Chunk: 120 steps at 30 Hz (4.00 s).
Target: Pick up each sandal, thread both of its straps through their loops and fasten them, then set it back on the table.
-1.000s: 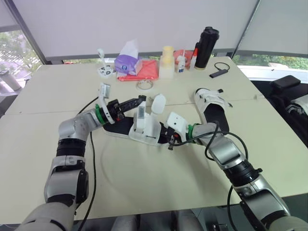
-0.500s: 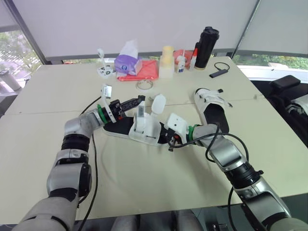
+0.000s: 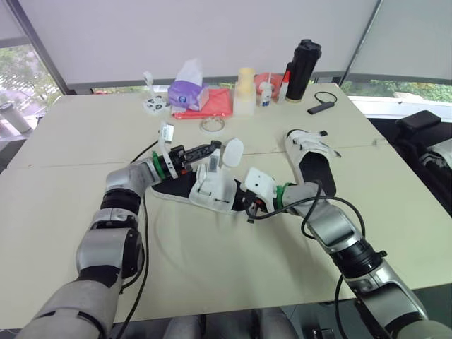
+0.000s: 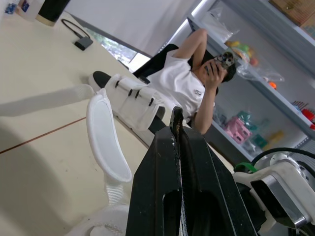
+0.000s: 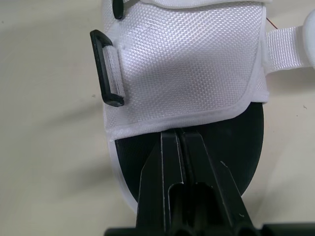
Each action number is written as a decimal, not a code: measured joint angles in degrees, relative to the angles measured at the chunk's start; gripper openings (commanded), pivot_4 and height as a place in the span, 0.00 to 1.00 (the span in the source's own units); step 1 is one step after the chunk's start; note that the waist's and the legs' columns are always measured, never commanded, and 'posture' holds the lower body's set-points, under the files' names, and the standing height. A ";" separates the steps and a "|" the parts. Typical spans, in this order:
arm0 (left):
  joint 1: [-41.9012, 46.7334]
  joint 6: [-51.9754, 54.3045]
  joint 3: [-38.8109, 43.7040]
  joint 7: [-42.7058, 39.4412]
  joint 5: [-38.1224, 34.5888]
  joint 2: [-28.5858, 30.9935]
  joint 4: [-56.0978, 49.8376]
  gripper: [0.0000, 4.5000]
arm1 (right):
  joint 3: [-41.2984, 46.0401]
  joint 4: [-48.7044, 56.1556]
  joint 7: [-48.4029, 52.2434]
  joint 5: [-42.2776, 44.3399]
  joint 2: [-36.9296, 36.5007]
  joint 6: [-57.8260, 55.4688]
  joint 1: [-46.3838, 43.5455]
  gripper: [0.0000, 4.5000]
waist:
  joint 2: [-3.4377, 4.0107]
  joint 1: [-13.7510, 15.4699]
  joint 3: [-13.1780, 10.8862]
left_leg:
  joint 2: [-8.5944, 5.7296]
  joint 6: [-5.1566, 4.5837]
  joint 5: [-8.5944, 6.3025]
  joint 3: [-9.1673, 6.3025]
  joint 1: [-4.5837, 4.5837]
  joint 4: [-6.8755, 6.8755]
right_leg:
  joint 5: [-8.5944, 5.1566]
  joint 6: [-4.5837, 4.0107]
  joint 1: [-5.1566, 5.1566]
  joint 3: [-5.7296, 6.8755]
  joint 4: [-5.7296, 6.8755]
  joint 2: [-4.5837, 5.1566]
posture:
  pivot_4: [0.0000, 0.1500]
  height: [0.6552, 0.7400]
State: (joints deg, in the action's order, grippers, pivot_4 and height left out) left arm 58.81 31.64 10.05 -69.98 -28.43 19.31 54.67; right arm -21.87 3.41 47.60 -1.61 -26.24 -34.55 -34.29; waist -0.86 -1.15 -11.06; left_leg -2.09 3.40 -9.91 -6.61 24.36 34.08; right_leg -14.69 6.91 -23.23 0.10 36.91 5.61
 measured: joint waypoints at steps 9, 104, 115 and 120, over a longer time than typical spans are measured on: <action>2.06 -3.08 0.06 -0.21 3.11 0.01 6.42 0.01 | -0.21 0.88 0.06 -0.10 -0.25 -0.05 0.40 0.00 | 0.00 -0.03 0.00 | 0.00 0.00 0.00 0.00 -0.01 0.02 | -0.01 0.02 -0.02 0.00 0.07 0.00 | 1.00 1.00; -0.74 1.81 -1.12 -6.40 6.97 3.47 1.56 0.00 | -0.34 -4.77 10.23 9.89 1.81 9.28 1.66 0.01 | -0.01 -1.40 -0.01 | -0.01 -0.01 0.00 -0.02 -0.04 0.02 | -0.04 0.05 -0.05 0.00 0.23 0.00 | 1.00 1.00; -4.36 6.64 -3.23 -8.72 6.52 4.75 -5.94 0.00 | -1.21 -6.29 17.33 9.20 -2.60 12.50 -0.52 0.01 | -0.01 -1.24 -0.01 | -0.01 -0.01 0.00 -0.02 -0.03 0.03 | -0.04 0.05 -0.03 0.00 0.21 0.01 | 1.00 1.00; -3.78 5.57 -3.29 -6.87 6.58 2.63 -4.49 0.00 | -0.99 -6.97 18.13 9.19 -2.83 12.52 -0.94 0.01 | -0.01 -1.06 -0.01 | -0.02 -0.01 0.00 -0.02 -0.03 0.05 | -0.04 0.05 -0.02 0.00 0.21 0.01 | 1.00 1.00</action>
State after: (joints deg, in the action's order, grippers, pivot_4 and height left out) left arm 55.04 37.21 6.76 -76.85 -21.86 21.94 50.18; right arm -22.87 -3.56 65.74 7.59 -29.06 -22.03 -35.23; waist -0.86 -2.21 -11.06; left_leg -2.11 3.39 -9.91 -6.63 24.33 34.13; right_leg -14.73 6.96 -23.25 0.10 37.12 5.62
